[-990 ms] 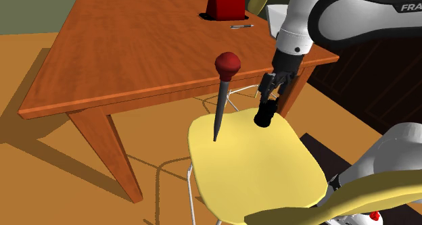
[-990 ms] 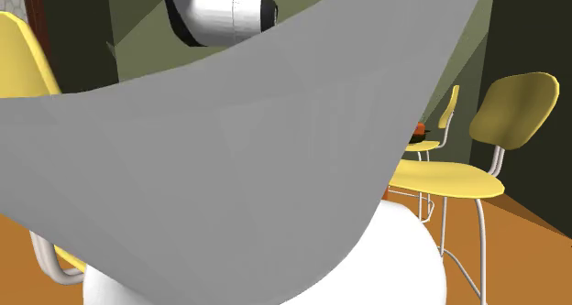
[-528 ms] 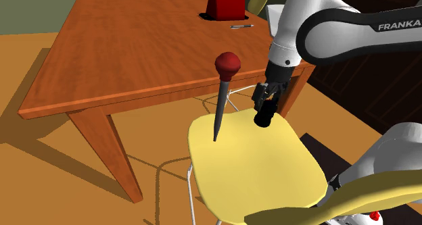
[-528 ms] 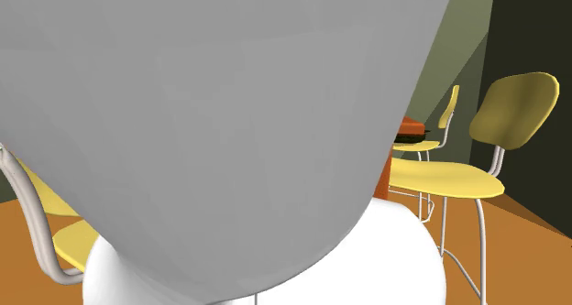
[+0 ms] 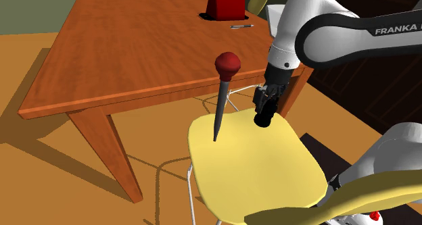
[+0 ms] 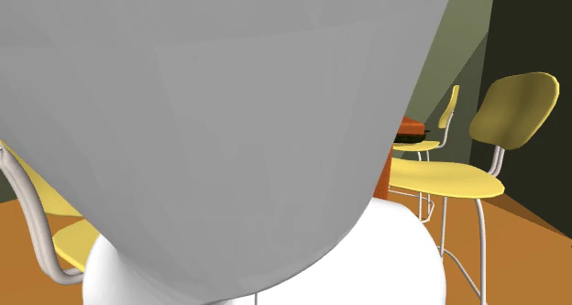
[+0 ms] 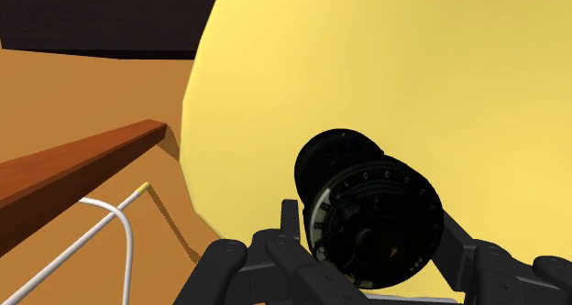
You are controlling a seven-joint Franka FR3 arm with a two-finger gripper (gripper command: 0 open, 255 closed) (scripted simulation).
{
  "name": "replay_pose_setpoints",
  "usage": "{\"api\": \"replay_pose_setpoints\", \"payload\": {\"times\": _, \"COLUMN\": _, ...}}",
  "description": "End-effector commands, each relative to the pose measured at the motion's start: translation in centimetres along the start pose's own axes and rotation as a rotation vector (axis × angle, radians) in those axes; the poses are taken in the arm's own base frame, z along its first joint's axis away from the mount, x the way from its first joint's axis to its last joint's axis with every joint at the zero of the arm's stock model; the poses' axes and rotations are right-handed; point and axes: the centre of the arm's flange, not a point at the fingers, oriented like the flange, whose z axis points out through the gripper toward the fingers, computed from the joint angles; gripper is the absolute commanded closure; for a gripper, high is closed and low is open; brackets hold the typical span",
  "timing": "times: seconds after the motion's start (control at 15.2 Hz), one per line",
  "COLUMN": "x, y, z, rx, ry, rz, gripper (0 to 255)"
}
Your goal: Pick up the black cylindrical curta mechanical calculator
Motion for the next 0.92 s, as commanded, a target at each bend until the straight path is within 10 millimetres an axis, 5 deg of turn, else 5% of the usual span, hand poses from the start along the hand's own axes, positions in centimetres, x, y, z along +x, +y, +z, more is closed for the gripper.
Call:
{"api": "replay_pose_setpoints", "payload": {"times": 0.0, "x": 0.0, "y": 0.0, "z": 0.2, "rx": -0.001, "ry": -0.004, "rz": 0.000, "gripper": 255}}
{"api": "replay_pose_setpoints", "payload": {"times": 0.2, "x": 0.1, "y": 0.0, "z": 0.1, "rx": -0.001, "ry": -0.004, "rz": 0.000, "gripper": 255}}
{"api": "replay_pose_setpoints", "payload": {"times": 0.86, "x": -0.2, "y": -0.3, "z": -5.2, "rx": -0.001, "ry": -0.004, "rz": 0.000, "gripper": 255}}
